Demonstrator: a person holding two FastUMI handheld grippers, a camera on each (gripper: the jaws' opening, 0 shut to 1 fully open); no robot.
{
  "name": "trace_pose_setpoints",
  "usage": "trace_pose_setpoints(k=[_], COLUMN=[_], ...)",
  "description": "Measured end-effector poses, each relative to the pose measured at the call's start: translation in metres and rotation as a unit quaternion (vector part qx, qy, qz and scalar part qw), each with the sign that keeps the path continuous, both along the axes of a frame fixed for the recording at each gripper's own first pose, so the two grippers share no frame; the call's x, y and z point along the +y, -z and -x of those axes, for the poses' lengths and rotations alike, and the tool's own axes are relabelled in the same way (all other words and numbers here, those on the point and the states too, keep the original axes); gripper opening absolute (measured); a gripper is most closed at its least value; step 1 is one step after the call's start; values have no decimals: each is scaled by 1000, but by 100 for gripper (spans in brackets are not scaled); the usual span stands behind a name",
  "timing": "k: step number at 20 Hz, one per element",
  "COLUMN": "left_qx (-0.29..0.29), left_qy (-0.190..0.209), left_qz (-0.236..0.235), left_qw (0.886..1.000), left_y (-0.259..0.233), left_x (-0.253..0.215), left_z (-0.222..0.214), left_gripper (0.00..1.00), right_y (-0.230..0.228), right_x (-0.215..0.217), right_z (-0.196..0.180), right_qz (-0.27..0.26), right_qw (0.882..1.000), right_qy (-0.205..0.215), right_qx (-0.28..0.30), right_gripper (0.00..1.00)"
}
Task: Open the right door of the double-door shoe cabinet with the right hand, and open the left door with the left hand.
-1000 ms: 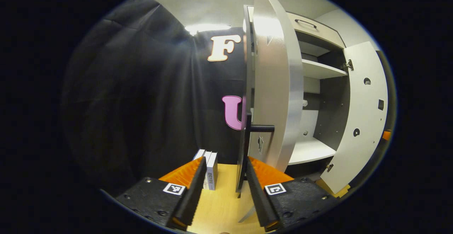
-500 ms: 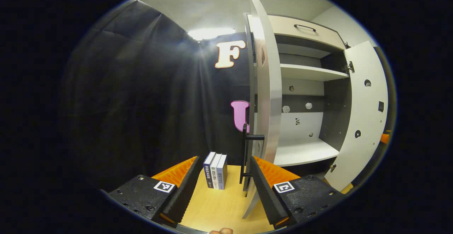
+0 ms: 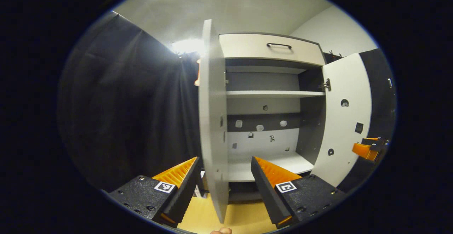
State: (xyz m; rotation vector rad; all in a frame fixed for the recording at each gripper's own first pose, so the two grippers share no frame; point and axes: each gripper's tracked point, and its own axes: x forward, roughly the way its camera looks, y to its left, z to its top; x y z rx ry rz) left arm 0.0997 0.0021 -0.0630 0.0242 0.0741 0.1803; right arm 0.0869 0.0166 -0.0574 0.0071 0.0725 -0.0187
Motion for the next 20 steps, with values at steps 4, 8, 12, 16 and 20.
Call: trace_pose_setpoints(k=[4, 8, 12, 16, 20], left_qx=[-16, -15, -14, -18, -15], left_qy=[13, 11, -2, 11, 17], left_qz=[9, 15, 5, -4, -4], left_qw=[1000, 1000, 1000, 1000, 1000], left_y=[-16, -18, -16, -15, -12], left_x=[-29, -48, -55, -71, -75], left_z=[-26, -40, -47, -50, -53], left_gripper=[89, 89, 90, 88, 89], right_y=[-21, -24, -32, -42, -44], right_x=[29, 49, 67, 86, 93], right_z=[-13, -19, -19, -15, -15], right_qz=[-2, 19, 28, 39, 47], right_qw=[1000, 1000, 1000, 999, 998], right_qy=[2, 8, -2, -15, -20], right_qx=[-12, -4, -15, -31, -35], right_gripper=[84, 84, 86, 86, 86])
